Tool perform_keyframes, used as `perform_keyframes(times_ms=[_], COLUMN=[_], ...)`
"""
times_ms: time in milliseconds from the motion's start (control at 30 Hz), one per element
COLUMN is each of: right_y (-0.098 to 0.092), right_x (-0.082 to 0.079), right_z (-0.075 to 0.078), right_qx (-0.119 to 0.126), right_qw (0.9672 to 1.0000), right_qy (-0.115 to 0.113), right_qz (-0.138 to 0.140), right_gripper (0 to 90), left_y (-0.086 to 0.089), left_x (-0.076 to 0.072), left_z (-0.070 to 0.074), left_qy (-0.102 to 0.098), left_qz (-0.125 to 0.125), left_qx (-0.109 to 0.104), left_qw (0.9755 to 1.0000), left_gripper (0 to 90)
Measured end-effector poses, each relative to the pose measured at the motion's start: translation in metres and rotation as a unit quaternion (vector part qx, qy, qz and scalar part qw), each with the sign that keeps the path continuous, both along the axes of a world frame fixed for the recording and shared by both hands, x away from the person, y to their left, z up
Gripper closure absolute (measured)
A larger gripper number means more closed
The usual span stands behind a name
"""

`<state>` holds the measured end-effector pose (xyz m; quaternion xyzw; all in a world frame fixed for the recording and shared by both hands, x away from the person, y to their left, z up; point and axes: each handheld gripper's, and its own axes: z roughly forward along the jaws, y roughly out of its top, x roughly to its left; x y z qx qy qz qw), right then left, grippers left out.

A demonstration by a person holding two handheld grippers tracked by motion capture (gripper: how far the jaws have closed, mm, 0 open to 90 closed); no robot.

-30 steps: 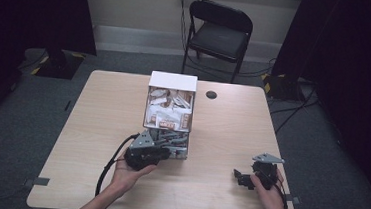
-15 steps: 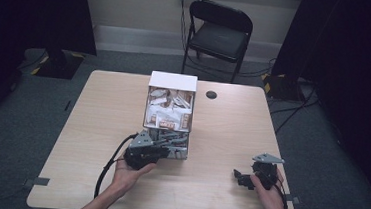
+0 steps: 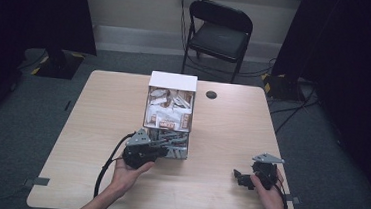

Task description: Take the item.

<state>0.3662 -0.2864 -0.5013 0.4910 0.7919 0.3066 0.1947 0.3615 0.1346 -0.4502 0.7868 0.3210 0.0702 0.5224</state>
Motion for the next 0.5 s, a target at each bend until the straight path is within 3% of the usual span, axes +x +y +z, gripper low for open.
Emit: perform_keyframes(times_ms=[500], right_y=[0.0], right_x=[0.0], right_z=[0.0], right_qx=[0.0], right_qw=[1.0], right_qy=[0.0], right_qz=[0.001], right_gripper=[0.0], left_y=[0.0105], left_x=[-0.0023], left_z=[0.0078], left_qy=[0.003], left_qz=[-0.002], left_qx=[-0.014], left_qw=[0.9999], left_gripper=[90.0])
